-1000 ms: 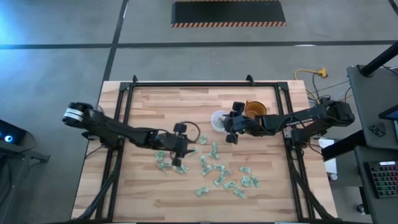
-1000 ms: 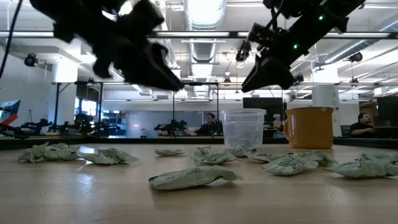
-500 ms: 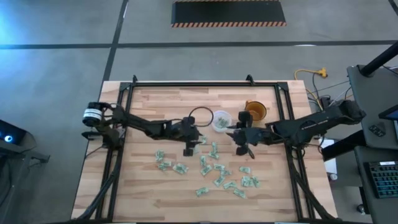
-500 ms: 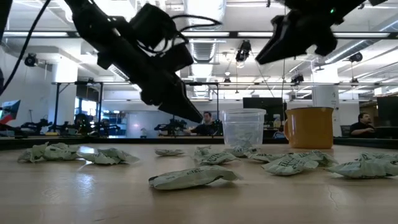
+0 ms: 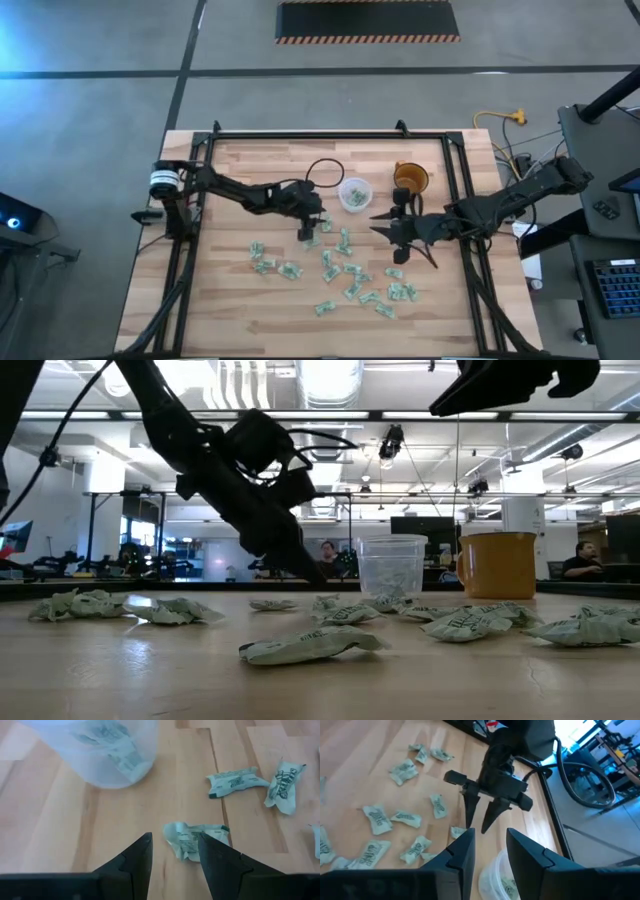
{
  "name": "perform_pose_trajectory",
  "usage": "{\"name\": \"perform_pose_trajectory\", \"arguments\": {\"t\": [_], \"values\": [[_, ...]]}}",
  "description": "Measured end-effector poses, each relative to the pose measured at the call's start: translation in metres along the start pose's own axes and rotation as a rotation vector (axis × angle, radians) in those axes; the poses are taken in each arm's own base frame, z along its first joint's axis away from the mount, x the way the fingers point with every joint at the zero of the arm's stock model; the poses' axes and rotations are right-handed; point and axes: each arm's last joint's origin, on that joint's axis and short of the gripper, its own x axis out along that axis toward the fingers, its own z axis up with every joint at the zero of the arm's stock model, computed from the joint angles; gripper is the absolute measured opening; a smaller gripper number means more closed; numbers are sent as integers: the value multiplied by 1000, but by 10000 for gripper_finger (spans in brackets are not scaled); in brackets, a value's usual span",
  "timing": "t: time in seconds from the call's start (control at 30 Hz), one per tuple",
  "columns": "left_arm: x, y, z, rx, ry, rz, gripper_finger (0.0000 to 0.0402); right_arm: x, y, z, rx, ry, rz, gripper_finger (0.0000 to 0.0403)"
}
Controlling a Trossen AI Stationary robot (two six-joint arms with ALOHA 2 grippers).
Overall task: Pick and place Stevia / Truvia into bins
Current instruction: Put the green stevia packet into the transparent bin
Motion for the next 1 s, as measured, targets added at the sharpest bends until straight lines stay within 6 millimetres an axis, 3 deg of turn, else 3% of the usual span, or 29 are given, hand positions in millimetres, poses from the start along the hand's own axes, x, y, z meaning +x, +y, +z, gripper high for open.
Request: {"name": "perform_pose_trajectory", "arguments": {"t": [0.57, 1.0], "values": [[14, 2, -12, -13, 25, -54, 136, 0, 2, 0, -4, 2, 3, 95], [14, 2, -13, 13, 29, -51, 11, 0, 2, -2, -14, 16, 6, 83]]}}
